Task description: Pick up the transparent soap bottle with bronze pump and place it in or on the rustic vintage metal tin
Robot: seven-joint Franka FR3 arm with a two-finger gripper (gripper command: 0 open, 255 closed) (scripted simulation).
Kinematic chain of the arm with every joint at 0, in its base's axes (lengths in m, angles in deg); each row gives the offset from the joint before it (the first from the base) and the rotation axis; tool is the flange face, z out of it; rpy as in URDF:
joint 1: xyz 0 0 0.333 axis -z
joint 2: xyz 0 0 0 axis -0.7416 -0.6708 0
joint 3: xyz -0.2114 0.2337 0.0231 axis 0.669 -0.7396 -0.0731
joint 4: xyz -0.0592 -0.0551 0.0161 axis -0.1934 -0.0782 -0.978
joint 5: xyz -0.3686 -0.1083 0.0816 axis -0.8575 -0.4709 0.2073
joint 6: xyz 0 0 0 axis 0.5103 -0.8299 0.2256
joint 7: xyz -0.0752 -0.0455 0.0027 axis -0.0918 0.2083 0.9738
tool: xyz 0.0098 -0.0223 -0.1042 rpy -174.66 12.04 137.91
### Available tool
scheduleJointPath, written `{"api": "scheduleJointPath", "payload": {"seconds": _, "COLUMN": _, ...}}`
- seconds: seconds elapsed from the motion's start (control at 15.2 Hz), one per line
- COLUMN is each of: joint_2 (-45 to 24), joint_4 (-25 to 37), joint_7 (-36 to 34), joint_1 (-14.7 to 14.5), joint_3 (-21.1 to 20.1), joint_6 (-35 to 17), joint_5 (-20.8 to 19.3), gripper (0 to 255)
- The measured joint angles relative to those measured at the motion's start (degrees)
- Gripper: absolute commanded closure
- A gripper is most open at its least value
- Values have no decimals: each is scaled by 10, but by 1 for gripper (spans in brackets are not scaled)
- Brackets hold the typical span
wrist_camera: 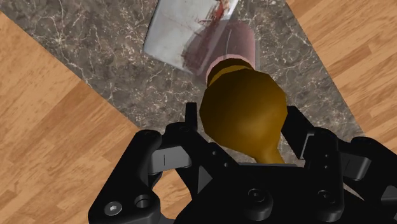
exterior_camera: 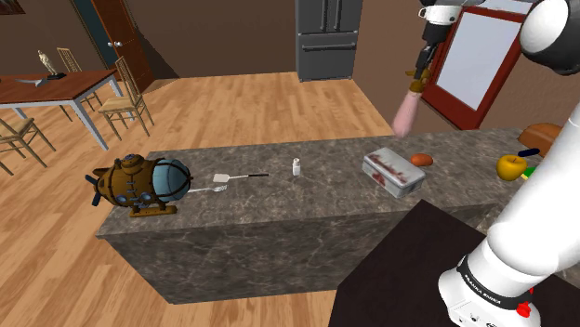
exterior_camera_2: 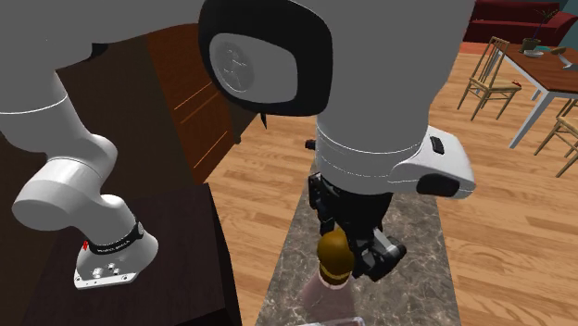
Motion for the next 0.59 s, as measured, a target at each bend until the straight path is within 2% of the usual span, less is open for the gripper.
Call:
{"api": "scheduleJointPath", "payload": {"seconds": 0.2, "joint_2": -59, "joint_4": 88, "joint_7": 43, "joint_1": 36, "joint_3": 14, "joint_6": 40, "joint_5": 32, "gripper": 255}}
{"api": "scheduleJointPath", "payload": {"seconds": 0.26, "joint_2": -65, "joint_4": 96, "joint_7": 49, "joint_1": 41, "joint_3": 15, "joint_6": 44, "joint_5": 36, "gripper": 255}}
{"api": "scheduleJointPath", "payload": {"seconds": 0.59, "joint_2": -69, "joint_4": 75, "joint_7": 57, "joint_1": 44, "joint_3": 16, "joint_6": 20, "joint_5": 39, "gripper": 255}}
